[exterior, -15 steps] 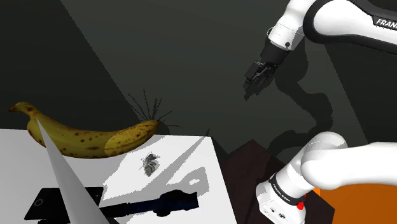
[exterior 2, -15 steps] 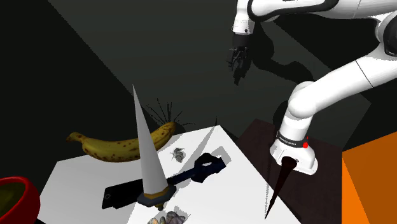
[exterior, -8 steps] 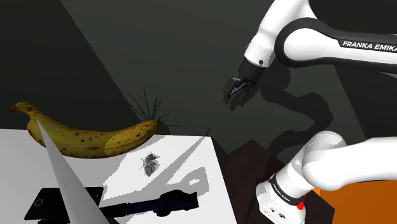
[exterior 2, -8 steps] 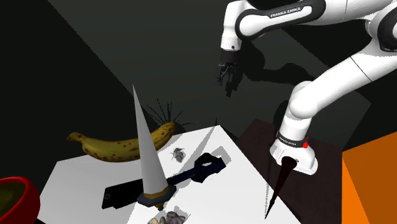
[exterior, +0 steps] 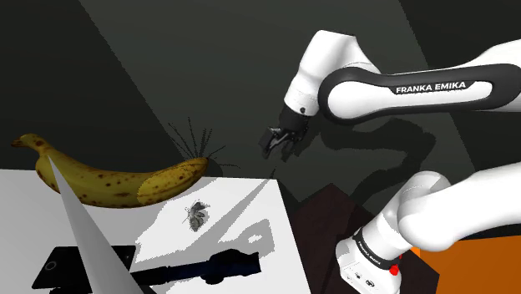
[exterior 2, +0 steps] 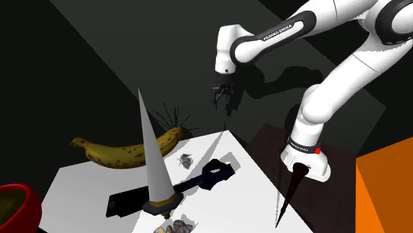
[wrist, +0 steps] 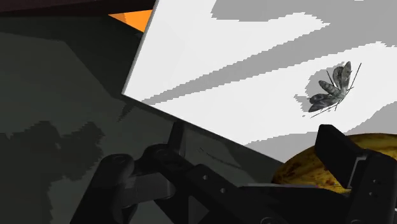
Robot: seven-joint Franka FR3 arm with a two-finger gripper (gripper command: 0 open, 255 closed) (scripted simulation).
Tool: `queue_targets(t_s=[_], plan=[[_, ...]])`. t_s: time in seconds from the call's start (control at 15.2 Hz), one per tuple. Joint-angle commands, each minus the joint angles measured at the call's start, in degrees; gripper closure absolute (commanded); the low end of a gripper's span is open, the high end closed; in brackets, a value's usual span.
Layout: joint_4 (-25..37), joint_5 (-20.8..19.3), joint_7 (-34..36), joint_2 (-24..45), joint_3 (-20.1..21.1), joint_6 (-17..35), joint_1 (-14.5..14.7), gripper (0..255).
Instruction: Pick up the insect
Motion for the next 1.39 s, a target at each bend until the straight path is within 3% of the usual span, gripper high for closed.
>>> queue_targets(t_s=[0.0, 0.53, 0.92, 1.32], plan=[[0.2, 0.5, 2.1, 3.7, 2.0, 3.5, 0.4, 0], [4.5, -2.3, 12.2, 20.8, 9.4, 15.8, 0.7, 0], [10.8, -11.1, 23.1, 35.5, 11.8, 22.7, 2.1, 0], [19.9, -20.3, 33.3, 49.8, 9.0, 26.2, 8.0, 0]])
